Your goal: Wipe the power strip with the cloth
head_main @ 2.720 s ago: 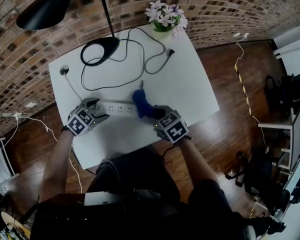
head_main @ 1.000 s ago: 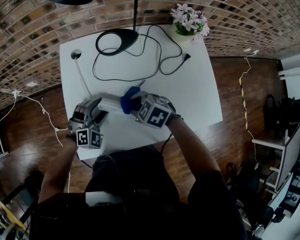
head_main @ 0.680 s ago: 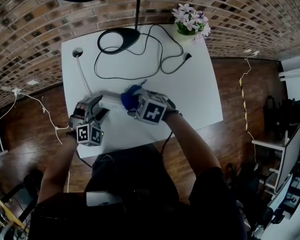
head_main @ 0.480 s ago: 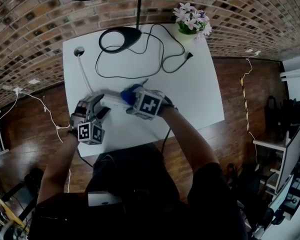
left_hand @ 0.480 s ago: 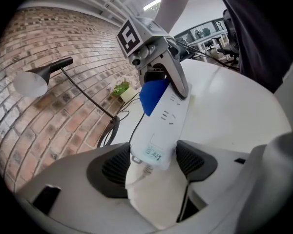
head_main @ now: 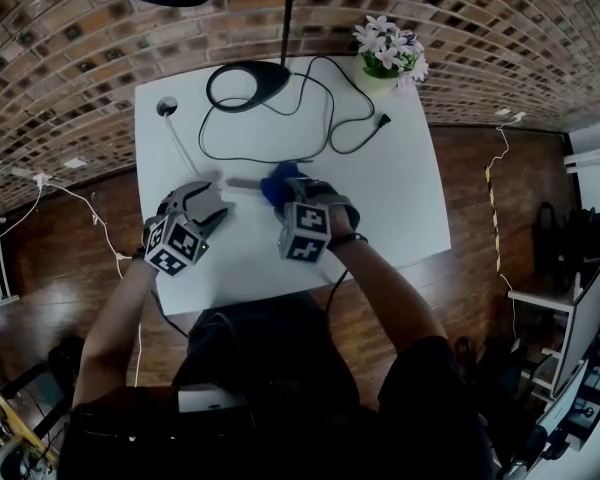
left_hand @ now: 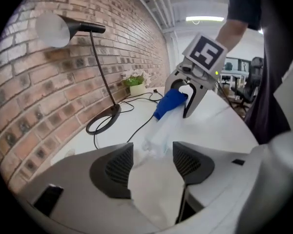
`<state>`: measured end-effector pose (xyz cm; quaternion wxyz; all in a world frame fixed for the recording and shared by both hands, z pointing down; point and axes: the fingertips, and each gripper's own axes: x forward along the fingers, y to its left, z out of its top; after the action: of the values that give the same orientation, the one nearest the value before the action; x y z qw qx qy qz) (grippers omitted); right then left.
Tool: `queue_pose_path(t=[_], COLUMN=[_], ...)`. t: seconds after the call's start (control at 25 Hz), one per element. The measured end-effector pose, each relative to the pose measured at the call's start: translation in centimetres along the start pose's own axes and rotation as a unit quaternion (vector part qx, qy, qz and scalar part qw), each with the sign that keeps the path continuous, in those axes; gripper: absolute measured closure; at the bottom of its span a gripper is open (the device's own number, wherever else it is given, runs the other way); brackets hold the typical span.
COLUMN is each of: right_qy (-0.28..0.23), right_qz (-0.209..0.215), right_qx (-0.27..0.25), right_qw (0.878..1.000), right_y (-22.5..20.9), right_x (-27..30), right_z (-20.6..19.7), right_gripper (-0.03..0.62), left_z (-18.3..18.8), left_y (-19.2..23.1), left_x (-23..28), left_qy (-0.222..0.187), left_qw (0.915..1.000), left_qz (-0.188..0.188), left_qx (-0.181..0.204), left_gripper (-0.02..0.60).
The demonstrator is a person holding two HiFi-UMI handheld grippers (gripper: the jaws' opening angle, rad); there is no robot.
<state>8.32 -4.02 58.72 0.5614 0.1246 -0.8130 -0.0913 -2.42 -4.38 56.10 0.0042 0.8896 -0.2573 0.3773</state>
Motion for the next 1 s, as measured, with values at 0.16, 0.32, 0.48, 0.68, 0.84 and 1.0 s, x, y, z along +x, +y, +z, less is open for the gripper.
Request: queue_pose_path(t=[0.16,0.32,0.48,0.68,0.84,1.0], right_qy=[-0.009,-0.022,-0.027,-0.106,-0.150,-0.160], right_qz=[-0.040,-0.064,-0.043,-0.032,-0.045,-0.056], right_qx=[-0.038,-0.038,-0.020,0.056,0.079,0.061], right_qw=[0.998,0.997,0.999,0.992,0.984,0.984], right_y=[0.0,-0.1,0.4,-0.3,-1.3,-1.3], right_x=[-0.3,-0.6,0.0,-1.2,-2.3,-2.6], right_z=[0.7,1.6,1.0,2.0,2.8,2.9], right_gripper=[0.373,0.375,0.372,0.359,0.391,0.407], left_z=[1.7,1.3,1.0,0.9,0.9,0.9], left_y=[-0.6,-1.6,-1.7,-2.0,-1.6,-1.5], left_x=[1.0,2.9,3.4,3.5,3.6,3.6], left_qy=[0.016,0.057,0.064,0.066,0.064,0.058], left_qw=[0.9978,0.9922,0.9904,0.9892,0.9912,0.9926], left_qz=[-0.061,-0.085,-0.084,-0.097,-0.098,-0.091], left_qx=[0.016,0.071,0.089,0.088,0.061,0.055], left_gripper=[0.324,0.326,0.356,0.358,0.361,0.364])
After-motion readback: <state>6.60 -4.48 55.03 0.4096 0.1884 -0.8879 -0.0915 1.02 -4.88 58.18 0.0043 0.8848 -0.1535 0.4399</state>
